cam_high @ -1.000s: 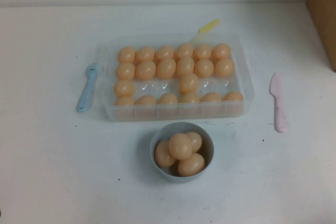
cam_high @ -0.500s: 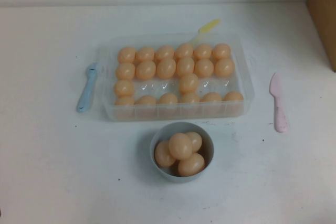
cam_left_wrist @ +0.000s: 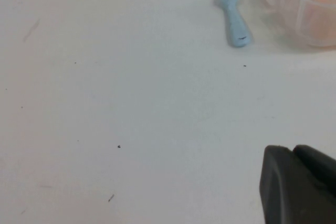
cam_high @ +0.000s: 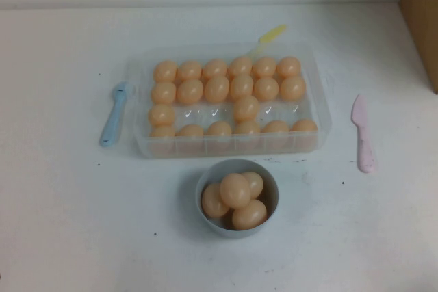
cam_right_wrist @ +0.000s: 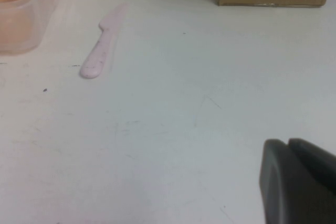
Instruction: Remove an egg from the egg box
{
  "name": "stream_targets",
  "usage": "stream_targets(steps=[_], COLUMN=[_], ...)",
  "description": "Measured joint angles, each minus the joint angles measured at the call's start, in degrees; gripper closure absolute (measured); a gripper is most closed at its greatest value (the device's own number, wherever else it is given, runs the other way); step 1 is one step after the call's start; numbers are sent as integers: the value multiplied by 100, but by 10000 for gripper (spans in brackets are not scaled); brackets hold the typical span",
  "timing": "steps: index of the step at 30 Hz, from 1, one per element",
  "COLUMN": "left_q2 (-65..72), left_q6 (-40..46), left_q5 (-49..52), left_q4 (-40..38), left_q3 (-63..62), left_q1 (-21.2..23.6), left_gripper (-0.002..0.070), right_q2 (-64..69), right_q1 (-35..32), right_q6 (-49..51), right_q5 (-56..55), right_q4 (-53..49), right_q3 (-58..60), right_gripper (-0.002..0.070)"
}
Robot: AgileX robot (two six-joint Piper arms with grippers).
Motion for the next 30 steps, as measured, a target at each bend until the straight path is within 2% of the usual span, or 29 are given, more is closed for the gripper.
stream_targets(steps=[6, 12, 14, 27, 30], left_q2=[0, 0, 0, 0, 0], left_q6=[-192, -2049, -2330, -2262, -2029], left_q5=[-422, -1095, -1282, -2013, -1849], left_q4=[-401, -3183, -3622, -3817, -3646], left_q3=[0, 0, 0, 0, -56], left_q1=[0, 0, 0, 0, 0], left_gripper=[680, 679, 679, 680, 680], right_q2=[0, 0, 0, 0, 0], right_q1=[0, 0, 0, 0, 0], right_q6=[0, 0, 0, 0, 0], right_q5=[0, 0, 0, 0, 0], right_q4=[0, 0, 0, 0, 0], right_q3=[0, 0, 0, 0, 0], right_gripper=[694, 694, 694, 694, 694])
